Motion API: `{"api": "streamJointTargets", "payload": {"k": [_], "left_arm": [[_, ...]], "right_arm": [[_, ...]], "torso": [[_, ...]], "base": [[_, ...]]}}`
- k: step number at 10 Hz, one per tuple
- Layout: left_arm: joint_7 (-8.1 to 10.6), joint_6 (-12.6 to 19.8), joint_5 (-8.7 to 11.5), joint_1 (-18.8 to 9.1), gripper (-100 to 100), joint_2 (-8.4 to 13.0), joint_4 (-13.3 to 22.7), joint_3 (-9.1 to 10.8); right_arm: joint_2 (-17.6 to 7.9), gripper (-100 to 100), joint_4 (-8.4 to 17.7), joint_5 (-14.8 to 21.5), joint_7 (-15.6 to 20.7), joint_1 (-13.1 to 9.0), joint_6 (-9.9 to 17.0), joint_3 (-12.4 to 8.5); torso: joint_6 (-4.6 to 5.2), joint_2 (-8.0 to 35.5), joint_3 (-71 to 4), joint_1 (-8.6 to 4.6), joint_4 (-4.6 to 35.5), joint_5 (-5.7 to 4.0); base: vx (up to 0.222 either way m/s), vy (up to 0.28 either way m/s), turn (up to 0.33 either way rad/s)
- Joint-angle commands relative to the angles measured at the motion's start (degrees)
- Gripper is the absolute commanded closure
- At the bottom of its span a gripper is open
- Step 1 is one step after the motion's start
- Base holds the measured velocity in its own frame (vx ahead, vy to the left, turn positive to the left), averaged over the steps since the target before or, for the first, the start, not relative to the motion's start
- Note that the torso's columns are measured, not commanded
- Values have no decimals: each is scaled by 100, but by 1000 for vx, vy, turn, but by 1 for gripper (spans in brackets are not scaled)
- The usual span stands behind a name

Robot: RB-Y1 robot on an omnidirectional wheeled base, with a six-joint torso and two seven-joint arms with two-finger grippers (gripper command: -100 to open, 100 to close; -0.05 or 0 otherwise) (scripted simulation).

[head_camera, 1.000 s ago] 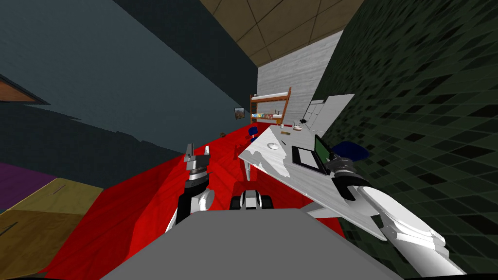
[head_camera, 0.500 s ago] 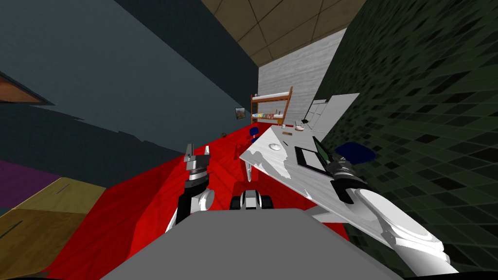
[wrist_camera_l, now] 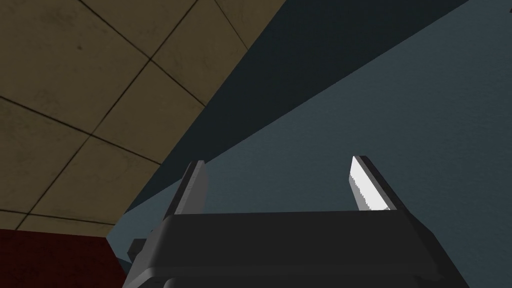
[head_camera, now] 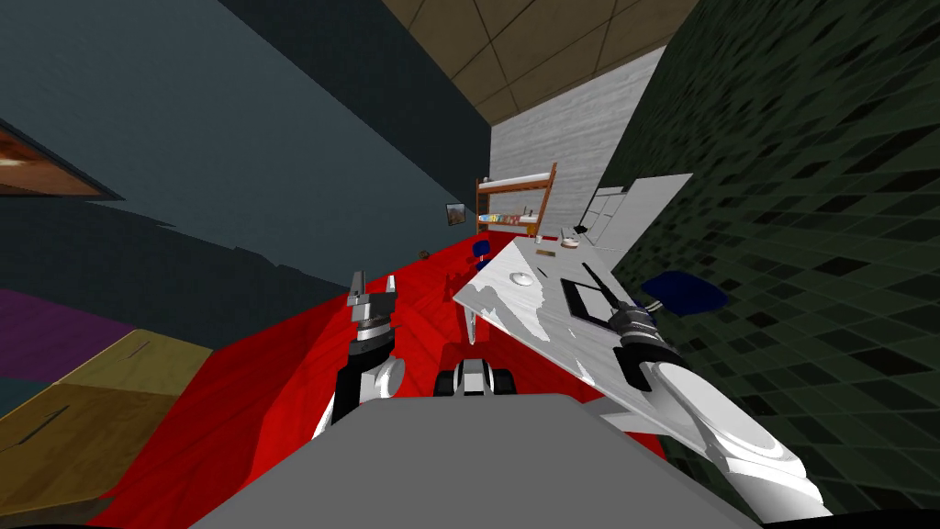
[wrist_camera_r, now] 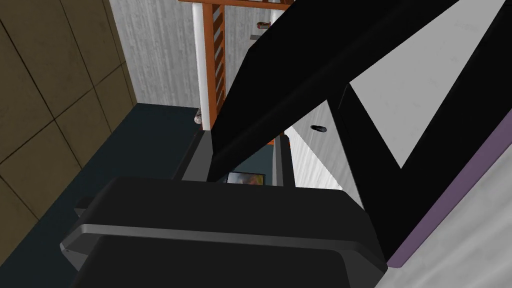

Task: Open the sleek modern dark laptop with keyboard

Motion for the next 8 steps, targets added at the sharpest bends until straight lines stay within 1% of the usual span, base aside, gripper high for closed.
{"api": "streamJointTargets", "payload": {"k": [1, 2, 3, 4, 7, 8], "left_arm": [[0, 0, 0, 0, 0, 0, 0, 0], [0, 0, 0, 0, 0, 0, 0, 0], [0, 0, 0, 0, 0, 0, 0, 0], [0, 0, 0, -2, 0, -1, 0, -1], [0, 1, 0, -2, 0, -1, 0, -1], [0, 0, 0, -2, 0, -1, 0, -1]], "right_arm": [[125, 100, -47, 318, 223, 22, 110, 88], [192, 100, -87, 480, 357, 53, 182, 154], [-128, -100, 166, 91, 239, 100, 167, -42], [-279, -100, 279, -72, 219, 126, 180, -128], [-716, -100, 617, -521, 156, 205, 219, -386], [-716, -100, 617, -521, 156, 205, 219, -386]], "torso": [[0, 0, 1, 1, 0, 0], [2, 4, 2, 2, 1, 2], [1, 5, 3, 3, 2, 1], [-4, 15, 10, 9, 2, -2], [3, 5, 5, -1, 1, -3], [0, -4, -2, -7, -1, -3]], "base": [[20, -2, 19], [17, -1, 26], [-42, 43, 263], [-95, 68, 286], [-100, 95, 194], [-55, 40, 52]]}}
